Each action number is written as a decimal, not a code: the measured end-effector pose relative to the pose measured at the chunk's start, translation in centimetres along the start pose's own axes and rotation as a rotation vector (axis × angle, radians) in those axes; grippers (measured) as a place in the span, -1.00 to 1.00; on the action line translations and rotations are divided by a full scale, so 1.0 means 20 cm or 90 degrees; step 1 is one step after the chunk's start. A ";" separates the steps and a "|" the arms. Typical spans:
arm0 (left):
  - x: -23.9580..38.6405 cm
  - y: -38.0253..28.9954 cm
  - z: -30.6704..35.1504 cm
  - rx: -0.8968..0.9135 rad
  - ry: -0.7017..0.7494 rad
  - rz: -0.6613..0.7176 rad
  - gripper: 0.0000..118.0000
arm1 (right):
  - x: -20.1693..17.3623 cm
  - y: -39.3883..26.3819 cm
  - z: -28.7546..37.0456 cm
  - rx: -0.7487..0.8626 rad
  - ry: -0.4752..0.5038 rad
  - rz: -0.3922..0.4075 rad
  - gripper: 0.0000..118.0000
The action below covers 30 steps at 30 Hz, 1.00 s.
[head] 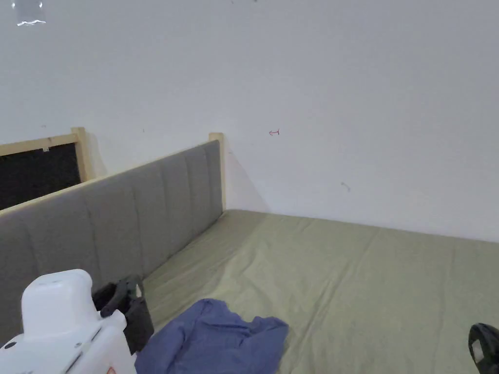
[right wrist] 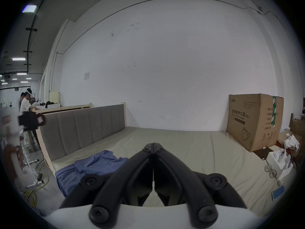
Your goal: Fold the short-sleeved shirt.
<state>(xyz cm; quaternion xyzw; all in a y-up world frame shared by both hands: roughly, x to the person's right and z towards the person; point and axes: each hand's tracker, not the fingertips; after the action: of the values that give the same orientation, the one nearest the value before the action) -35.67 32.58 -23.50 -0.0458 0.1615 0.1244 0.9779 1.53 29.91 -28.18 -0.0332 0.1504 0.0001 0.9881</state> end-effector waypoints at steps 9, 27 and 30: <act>-0.05 -0.43 -1.20 -0.457 -0.113 -0.132 0.98 | 0.18 -0.16 -0.15 -0.087 -0.046 -0.010 -1.00; 0.11 -1.22 -1.68 -0.629 -0.103 -0.239 1.00 | 0.39 -0.38 -0.38 -0.225 -0.089 -0.092 -1.00; 0.13 -1.17 -1.60 -0.614 -0.083 -0.233 0.86 | 0.38 -0.38 -0.38 -0.230 -0.074 -0.098 -1.00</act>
<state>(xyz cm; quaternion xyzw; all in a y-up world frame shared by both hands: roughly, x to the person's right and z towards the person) -37.01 6.54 -53.30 -0.5111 0.0138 0.0144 0.8593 6.60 21.68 -37.16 -0.2214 0.0874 -0.0464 0.9701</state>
